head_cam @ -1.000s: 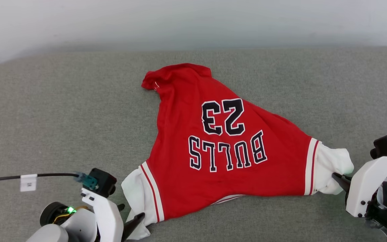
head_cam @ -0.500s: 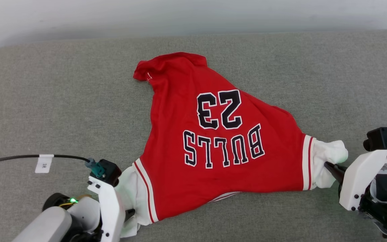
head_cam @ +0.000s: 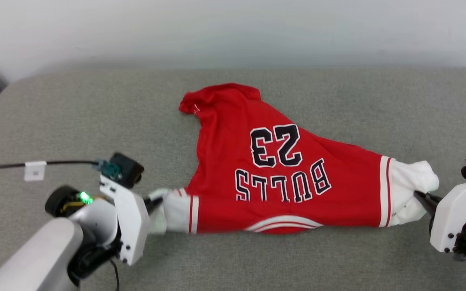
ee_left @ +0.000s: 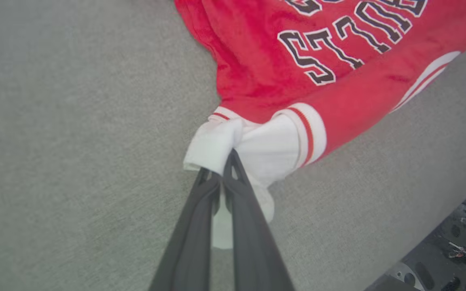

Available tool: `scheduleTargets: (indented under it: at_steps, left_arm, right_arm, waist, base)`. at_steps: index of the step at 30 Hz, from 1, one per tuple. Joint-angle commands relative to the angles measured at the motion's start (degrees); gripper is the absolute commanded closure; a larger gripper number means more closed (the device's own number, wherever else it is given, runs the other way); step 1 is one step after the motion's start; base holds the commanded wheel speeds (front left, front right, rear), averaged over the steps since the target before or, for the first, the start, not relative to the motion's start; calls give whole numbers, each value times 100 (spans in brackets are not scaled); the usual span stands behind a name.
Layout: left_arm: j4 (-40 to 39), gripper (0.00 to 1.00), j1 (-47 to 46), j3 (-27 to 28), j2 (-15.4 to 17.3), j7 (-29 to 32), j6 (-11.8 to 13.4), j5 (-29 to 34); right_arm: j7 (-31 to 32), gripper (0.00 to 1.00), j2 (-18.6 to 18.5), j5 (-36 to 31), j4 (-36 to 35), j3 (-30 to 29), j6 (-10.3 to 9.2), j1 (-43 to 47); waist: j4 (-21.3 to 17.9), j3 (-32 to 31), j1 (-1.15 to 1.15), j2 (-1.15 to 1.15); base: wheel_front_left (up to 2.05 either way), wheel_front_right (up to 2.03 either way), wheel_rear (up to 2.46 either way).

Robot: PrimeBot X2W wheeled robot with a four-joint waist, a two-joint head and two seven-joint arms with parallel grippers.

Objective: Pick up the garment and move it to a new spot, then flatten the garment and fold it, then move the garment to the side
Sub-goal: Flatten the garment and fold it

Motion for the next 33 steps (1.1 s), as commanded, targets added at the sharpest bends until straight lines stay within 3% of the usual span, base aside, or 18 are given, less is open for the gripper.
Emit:
scheduleTargets:
  at_steps: [1, 10, 17, 24, 33]
  left_arm:
    - [-55, 100, -149, 58, 31, -64, 38, 64]
    - [-248, 100, -1243, 353, 59, -580, 133, 712]
    - [127, 100, -2349, 654, -168, -987, 211, 972]
    - [835, 100, -3802, 1009, -419, -1338, 112, 938]
    - [1864, 100, -5420, 1196, -526, -1794, 22, 1146]
  right_arm:
    - [-41, 100, -60, -39, -63, -12, -2, -10]
    - [-399, 100, -516, -307, -652, 59, -3, -576]
    - [-486, 100, -939, -547, -932, 102, -3, -1620]
    - [-484, 100, -1220, -606, -670, 277, -4, -3210]
    - [-880, 100, -1076, -758, 305, 783, -4, -5227]
  waist:
    - [82, -164, 0, 0]
    - [130, -620, 0, 0]
    - [123, -657, 0, 0]
    - [-7, -126, 0, 0]
    - [-297, 988, 0, 0]
  base:
    - [0, 0, 0]
    - [0, 0, 0]
    - [0, 0, 0]
    - [0, 0, 0]
    - [0, 0, 0]
